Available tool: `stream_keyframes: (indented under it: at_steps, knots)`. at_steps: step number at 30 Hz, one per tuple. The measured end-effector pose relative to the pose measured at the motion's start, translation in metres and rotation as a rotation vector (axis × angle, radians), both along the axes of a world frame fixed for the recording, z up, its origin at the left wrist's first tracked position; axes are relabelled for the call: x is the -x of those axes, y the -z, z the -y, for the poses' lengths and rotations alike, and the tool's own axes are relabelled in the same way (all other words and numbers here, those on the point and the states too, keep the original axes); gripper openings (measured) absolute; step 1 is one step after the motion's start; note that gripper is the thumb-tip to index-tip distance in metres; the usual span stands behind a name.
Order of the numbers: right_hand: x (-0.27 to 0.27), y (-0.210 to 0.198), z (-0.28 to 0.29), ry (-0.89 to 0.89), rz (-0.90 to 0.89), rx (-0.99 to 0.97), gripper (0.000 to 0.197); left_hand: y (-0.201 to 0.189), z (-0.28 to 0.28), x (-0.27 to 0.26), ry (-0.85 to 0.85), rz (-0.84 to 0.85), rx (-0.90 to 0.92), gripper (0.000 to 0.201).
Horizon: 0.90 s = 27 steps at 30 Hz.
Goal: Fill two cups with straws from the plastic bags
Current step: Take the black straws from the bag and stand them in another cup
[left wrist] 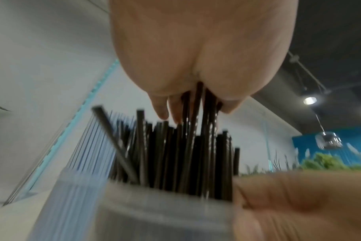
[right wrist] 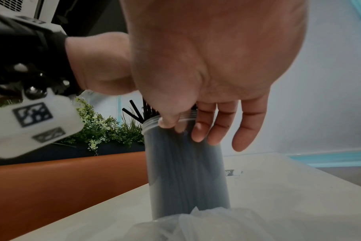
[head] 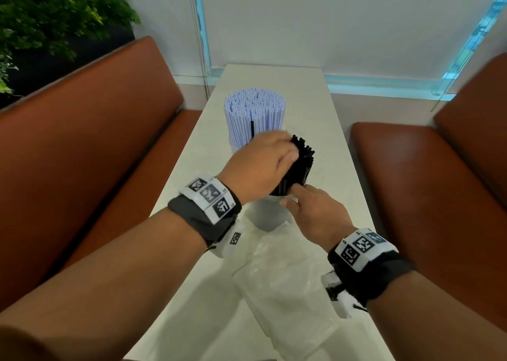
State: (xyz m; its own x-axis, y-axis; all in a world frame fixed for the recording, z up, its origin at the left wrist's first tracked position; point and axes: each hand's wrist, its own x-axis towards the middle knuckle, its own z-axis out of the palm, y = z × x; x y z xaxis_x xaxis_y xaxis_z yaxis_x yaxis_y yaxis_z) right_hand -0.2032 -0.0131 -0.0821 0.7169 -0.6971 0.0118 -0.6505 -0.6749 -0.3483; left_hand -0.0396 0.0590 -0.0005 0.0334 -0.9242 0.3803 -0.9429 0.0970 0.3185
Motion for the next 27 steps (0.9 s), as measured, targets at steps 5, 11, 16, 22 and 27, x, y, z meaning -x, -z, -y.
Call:
stream_keyframes:
  at_steps: [5,11,16,22,27]
  knots:
    - [0.000,0.002,0.001,0.006,0.005,-0.016,0.025,0.013,0.002,0.003,-0.059,0.092,0.050,0.047]
    - [-0.003,0.004,0.002,0.061,0.029,-0.039,0.033,0.025,0.003,0.018,-0.101,0.294,-0.205,0.078]
    - [0.004,0.006,-0.001,0.023,0.003,0.011,0.025,0.041,-0.022,-0.014,-0.297,-0.294,0.312,0.073]
    - [0.004,0.002,-0.004,-0.019,0.008,0.013,0.029,0.066,-0.017,-0.003,-0.274,-0.744,0.113,0.114]
    - [0.007,0.001,-0.006,0.008,0.010,0.006,0.030,0.042,0.016,0.009,-0.248,-0.593,-0.027,0.120]
